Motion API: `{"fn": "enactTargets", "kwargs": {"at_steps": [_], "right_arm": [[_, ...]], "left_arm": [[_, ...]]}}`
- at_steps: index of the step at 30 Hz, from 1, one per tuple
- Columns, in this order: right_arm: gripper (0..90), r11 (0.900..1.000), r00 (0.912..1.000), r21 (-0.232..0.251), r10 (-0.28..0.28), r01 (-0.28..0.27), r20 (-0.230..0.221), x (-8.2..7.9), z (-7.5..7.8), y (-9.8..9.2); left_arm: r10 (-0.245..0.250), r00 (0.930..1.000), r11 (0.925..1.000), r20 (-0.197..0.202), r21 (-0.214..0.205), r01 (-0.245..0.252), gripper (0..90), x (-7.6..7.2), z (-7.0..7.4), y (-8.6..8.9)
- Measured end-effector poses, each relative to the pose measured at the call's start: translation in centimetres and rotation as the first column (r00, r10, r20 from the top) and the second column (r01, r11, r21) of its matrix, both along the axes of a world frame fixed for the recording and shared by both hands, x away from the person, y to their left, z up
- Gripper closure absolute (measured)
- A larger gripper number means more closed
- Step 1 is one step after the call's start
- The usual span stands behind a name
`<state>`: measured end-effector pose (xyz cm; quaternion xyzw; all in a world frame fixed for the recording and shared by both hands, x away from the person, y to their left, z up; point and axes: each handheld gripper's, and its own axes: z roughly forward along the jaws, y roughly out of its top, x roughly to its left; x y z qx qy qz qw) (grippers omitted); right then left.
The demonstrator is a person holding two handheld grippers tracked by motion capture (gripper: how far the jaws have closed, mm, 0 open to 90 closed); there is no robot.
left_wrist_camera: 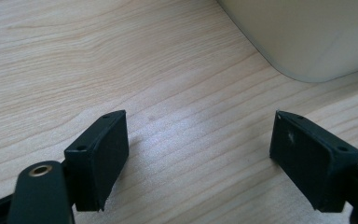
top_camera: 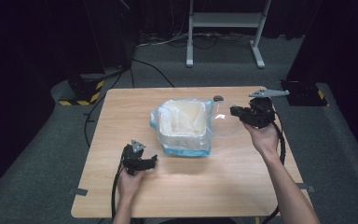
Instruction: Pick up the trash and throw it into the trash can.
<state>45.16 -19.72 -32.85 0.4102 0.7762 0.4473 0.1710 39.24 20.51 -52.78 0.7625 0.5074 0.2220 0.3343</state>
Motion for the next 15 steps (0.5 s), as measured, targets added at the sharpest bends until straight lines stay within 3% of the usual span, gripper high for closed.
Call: {"fn": "enactTargets", "kwargs": {"at_steps": [15], "right_arm": [[83.2, 0.9981, 0.9986, -0.033, 0.053, -0.052, 0.001, 1.4, 1.0, 4.0]], "left_arm": [[0.000, 1.0000, 1.0000, -0.001, 0.001, 0.000, 19.3, 0.0, 0.0, 0.0]]}}
